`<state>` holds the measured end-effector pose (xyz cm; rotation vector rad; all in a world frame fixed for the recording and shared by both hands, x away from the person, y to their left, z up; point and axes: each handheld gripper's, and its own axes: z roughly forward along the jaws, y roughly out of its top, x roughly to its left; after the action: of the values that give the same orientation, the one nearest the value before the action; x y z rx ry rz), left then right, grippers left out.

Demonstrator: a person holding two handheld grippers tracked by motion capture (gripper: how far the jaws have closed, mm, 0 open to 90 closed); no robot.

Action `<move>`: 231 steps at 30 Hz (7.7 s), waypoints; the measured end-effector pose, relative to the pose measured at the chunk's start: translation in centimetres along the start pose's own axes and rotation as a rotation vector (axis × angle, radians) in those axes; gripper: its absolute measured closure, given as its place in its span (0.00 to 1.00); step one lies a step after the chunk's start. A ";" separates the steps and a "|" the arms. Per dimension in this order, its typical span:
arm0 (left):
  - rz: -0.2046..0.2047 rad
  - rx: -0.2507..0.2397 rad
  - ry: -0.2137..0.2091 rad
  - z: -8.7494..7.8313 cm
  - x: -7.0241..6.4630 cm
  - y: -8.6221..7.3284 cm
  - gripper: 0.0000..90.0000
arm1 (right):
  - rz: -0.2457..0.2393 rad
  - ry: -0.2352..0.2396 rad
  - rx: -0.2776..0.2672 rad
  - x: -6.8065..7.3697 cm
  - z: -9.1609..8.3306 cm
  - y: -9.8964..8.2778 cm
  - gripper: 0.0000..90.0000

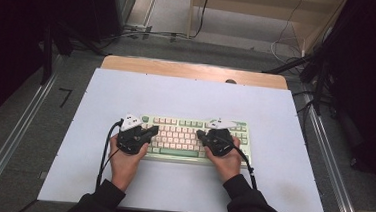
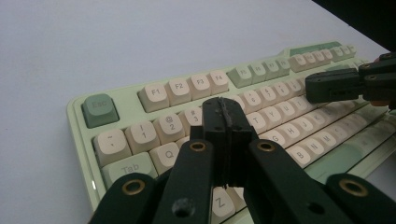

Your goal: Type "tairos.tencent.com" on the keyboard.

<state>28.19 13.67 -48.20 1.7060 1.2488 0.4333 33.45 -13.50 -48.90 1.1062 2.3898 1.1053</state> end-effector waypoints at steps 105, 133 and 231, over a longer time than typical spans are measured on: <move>0.007 0.015 0.019 0.2 0.4 -0.5 1.00 | 0.035 0.008 -0.057 -0.8 -3.6 -1.0 0.98; 0.005 0.012 0.019 0.0 0.5 -0.5 1.00 | 0.010 0.036 -0.010 0.4 -3.2 -2.2 0.98; 0.070 0.084 -0.053 4.9 -3.0 0.8 1.00 | 0.048 0.016 -0.055 -0.7 -3.0 -1.3 0.98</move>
<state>30.94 8.66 -49.25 1.8247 1.1867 0.3795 31.64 -16.12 -47.91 1.1464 2.3418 1.1927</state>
